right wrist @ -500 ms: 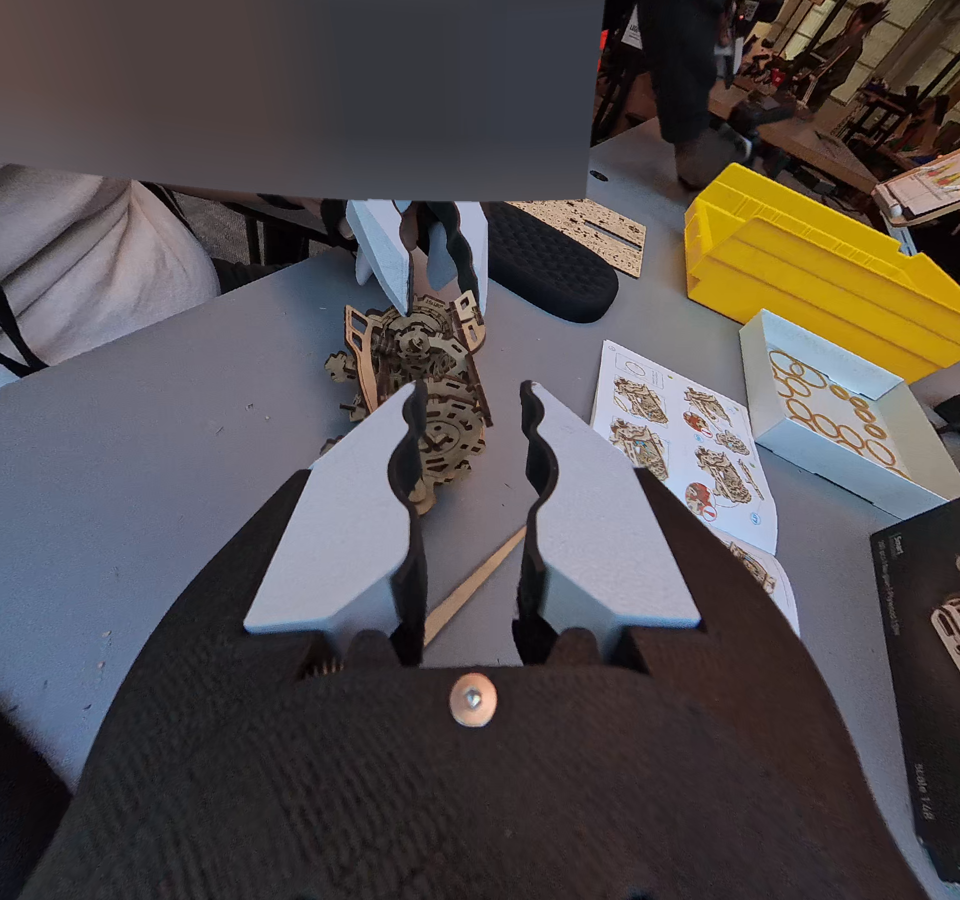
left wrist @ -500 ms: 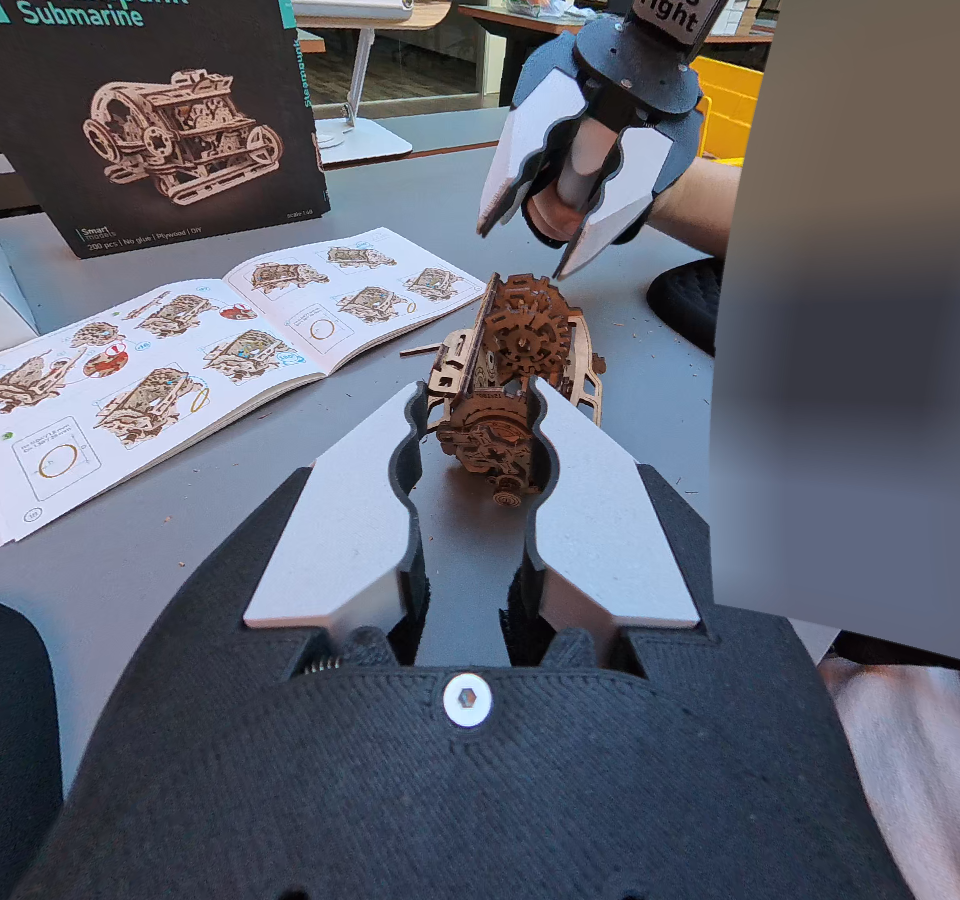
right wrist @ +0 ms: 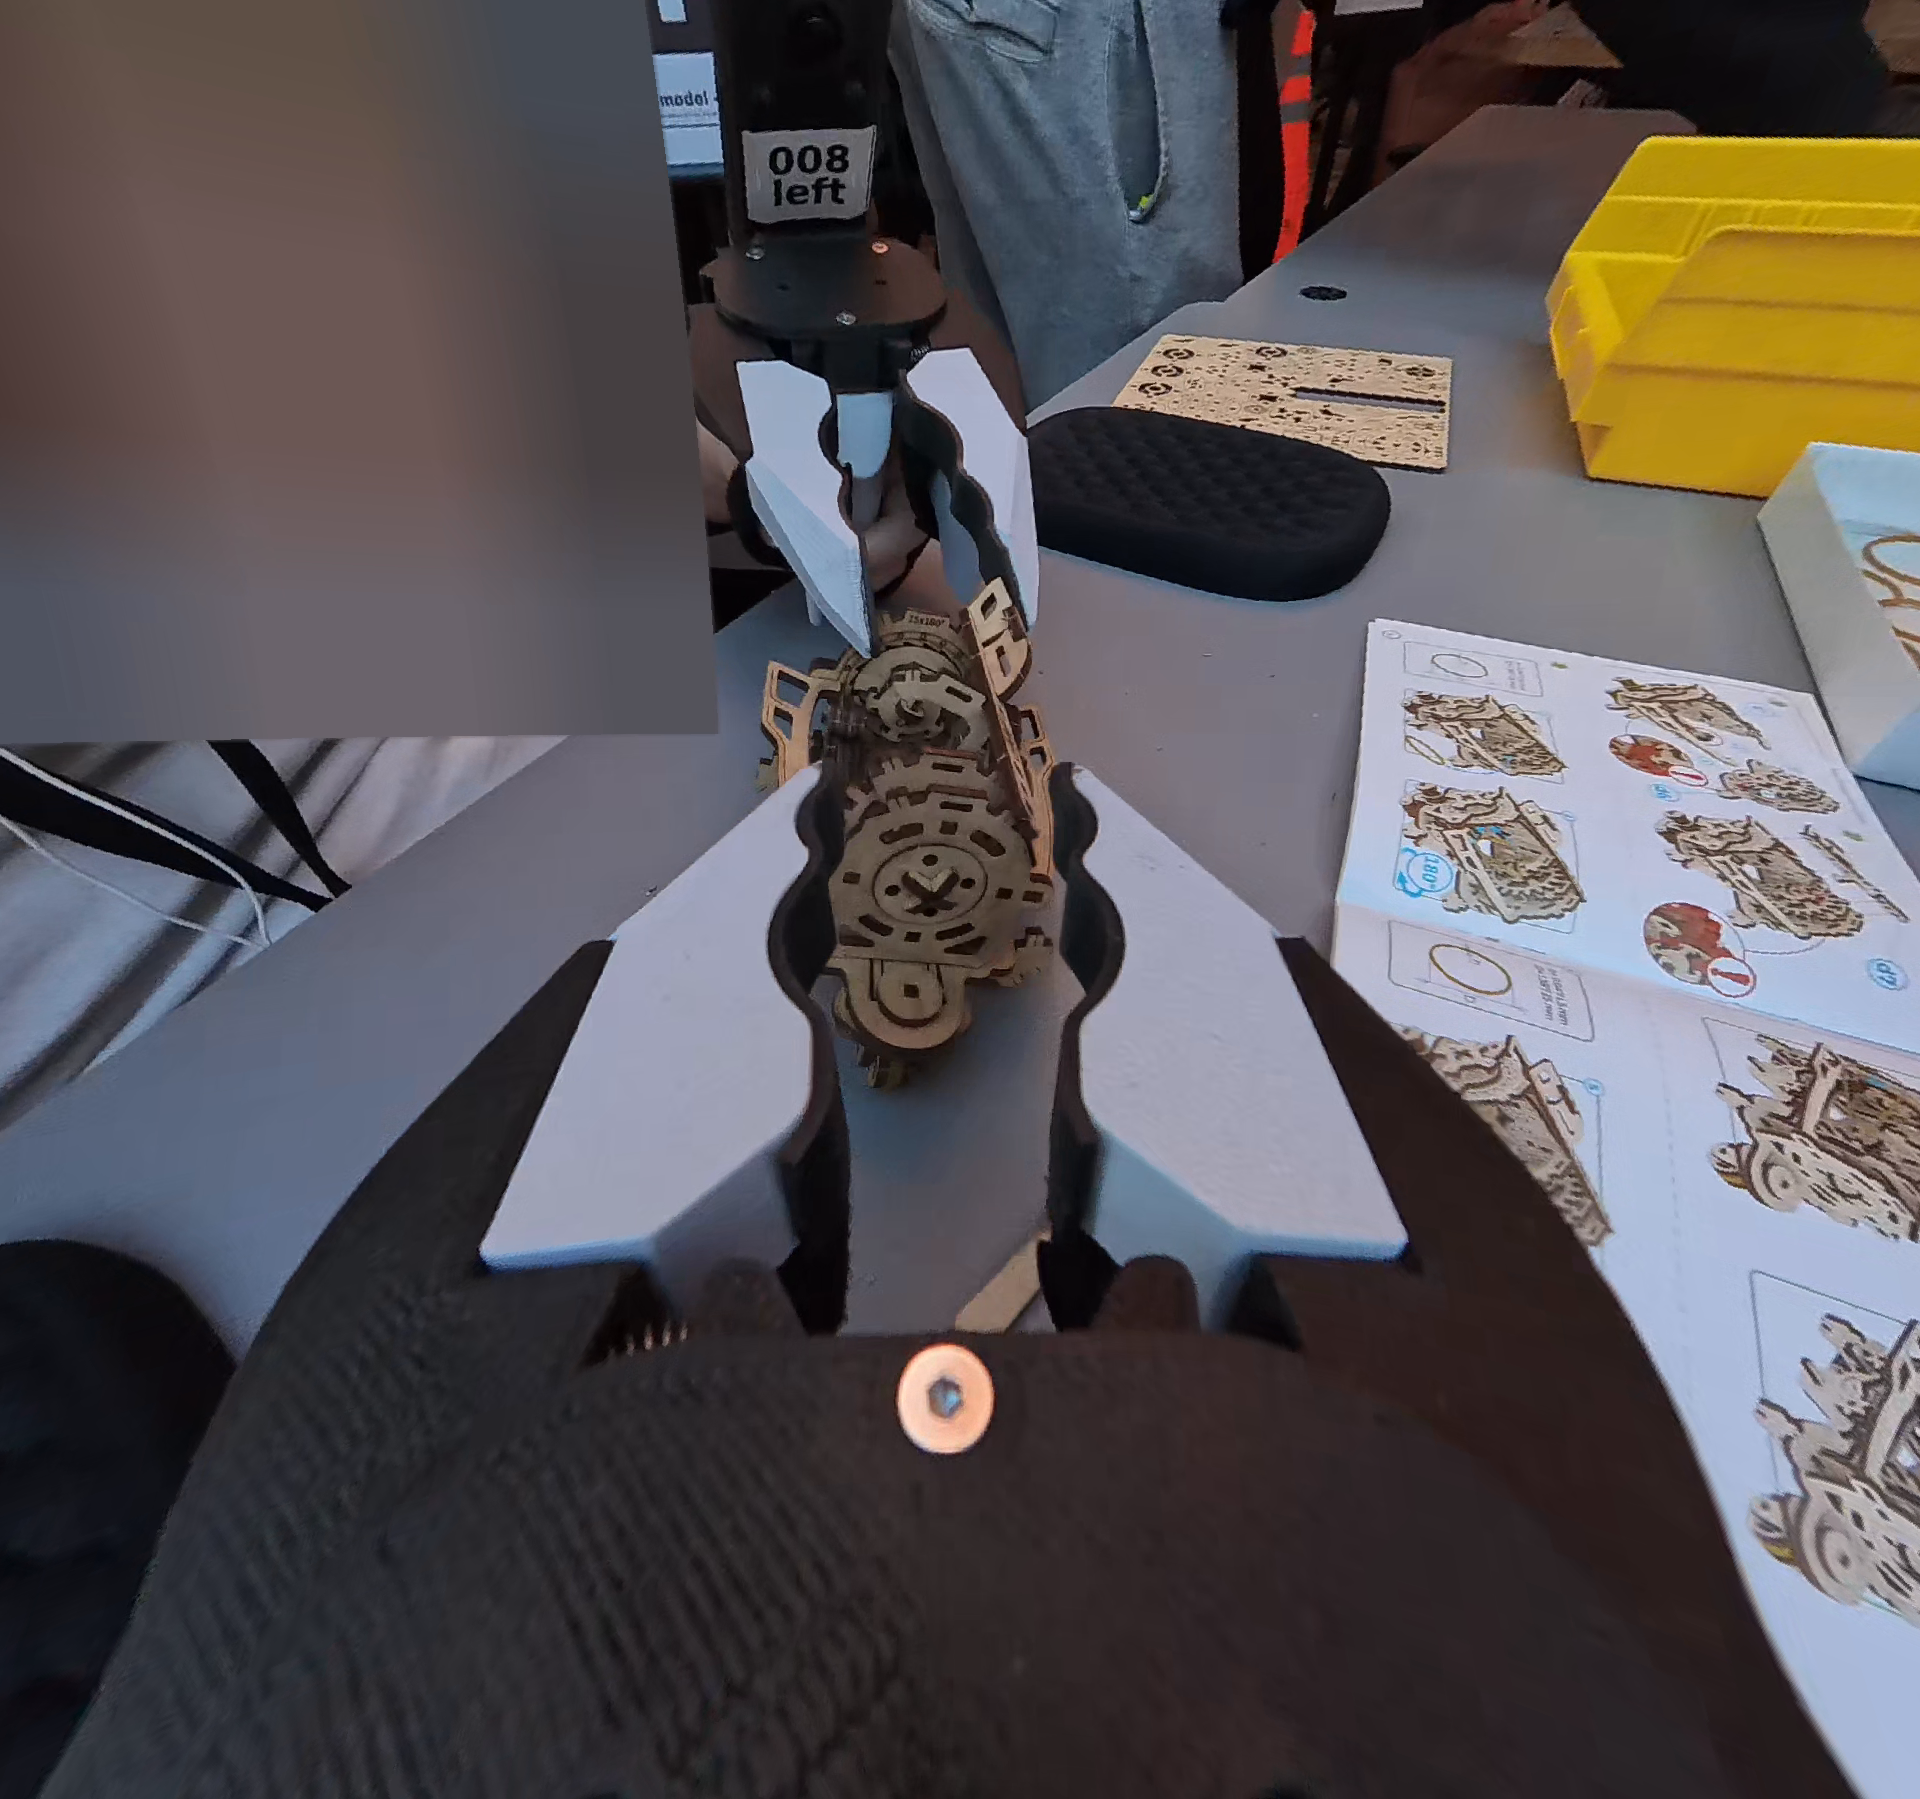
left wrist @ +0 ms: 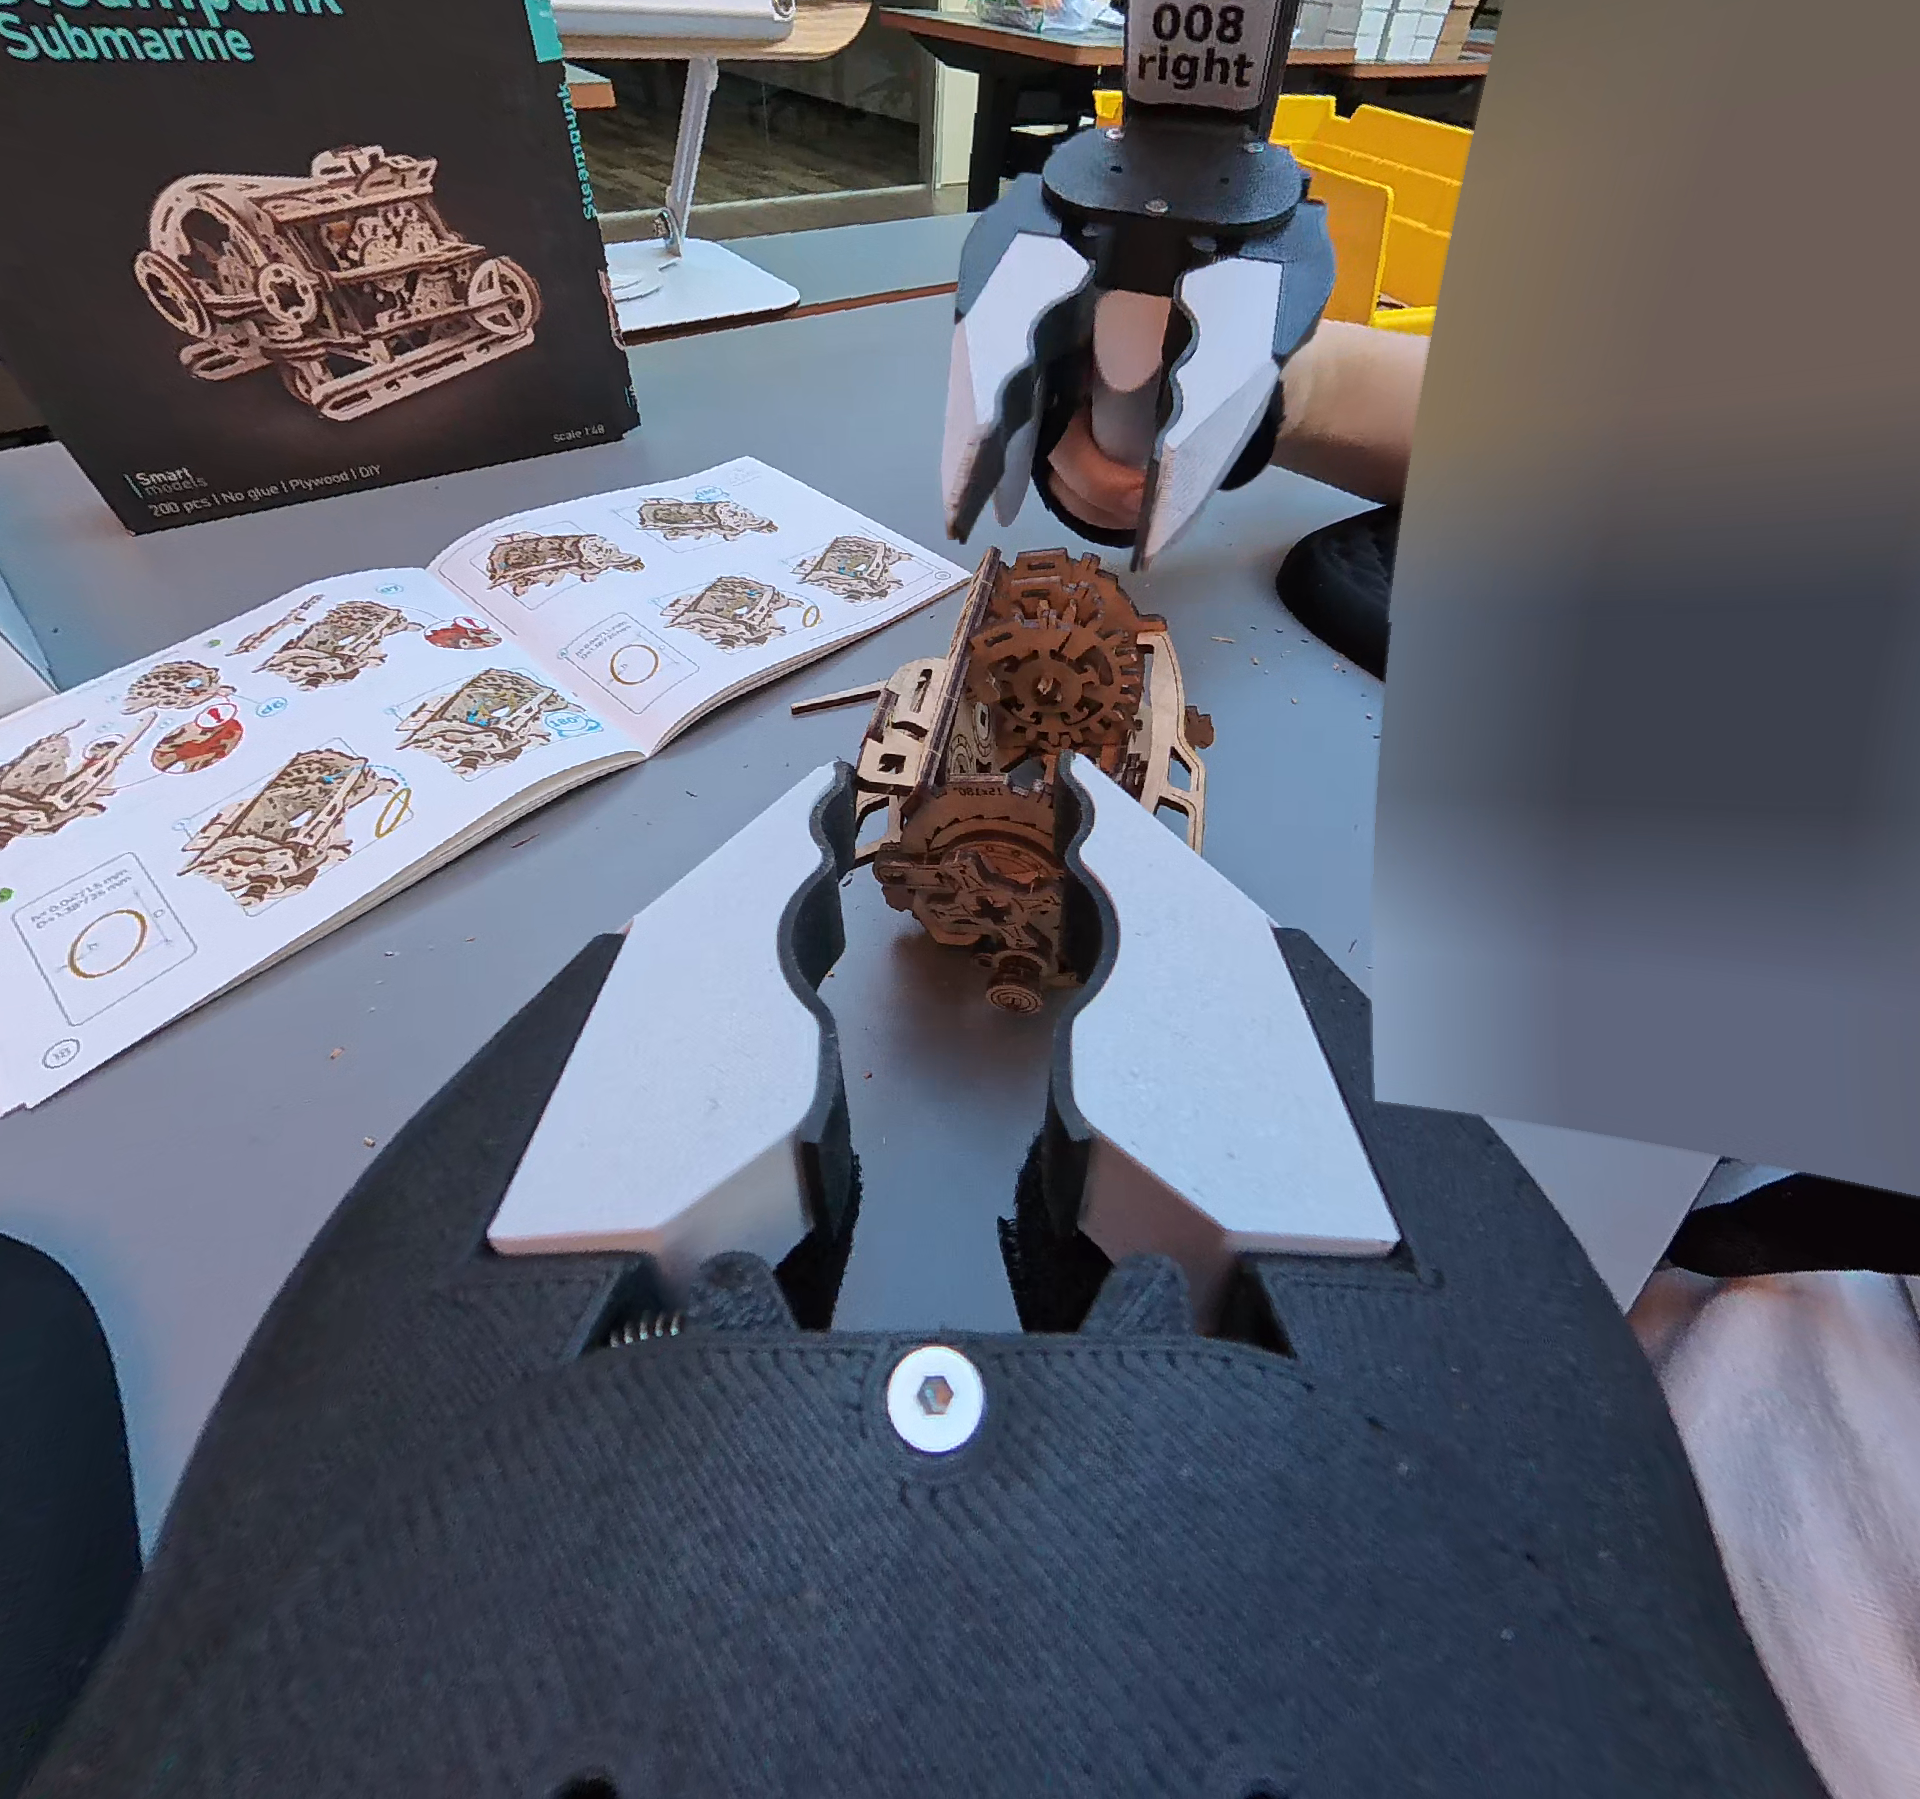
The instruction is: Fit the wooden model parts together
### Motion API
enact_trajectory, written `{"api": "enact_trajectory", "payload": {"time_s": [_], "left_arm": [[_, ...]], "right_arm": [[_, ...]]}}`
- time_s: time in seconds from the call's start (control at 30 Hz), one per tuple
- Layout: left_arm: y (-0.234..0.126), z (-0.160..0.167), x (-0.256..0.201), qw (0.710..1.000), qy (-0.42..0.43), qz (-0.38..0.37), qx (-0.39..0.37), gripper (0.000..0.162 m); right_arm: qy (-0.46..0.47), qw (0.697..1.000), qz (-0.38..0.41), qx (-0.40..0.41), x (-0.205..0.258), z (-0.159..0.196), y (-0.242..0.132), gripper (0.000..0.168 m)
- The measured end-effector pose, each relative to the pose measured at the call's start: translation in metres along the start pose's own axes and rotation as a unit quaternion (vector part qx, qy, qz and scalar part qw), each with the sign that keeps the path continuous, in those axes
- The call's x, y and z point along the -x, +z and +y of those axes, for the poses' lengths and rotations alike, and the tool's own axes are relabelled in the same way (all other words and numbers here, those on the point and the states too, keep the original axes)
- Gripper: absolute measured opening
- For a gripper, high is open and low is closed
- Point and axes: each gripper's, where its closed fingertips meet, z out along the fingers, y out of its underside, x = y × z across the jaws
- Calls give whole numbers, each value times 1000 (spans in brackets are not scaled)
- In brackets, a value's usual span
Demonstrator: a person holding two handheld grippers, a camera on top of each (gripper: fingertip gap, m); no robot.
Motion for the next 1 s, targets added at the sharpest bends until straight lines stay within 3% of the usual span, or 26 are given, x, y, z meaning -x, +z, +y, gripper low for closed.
{"api": "enact_trajectory", "payload": {"time_s": [0.17,0.4,0.57,1.0], "left_arm": [[0,0,0,1000,2,-2,0,36],[-1,0,0,1000,4,-6,-2,36],[-2,0,0,1000,5,-8,-2,36],[-2,0,1,1000,7,-15,-3,36]], "right_arm": [[15,1000,9,7,-2,4,4,28],[32,999,10,10,-4,6,6,28],[-36,999,29,20,-1,5,6,25],[-104,993,44,26,1,6,7,24]]}}
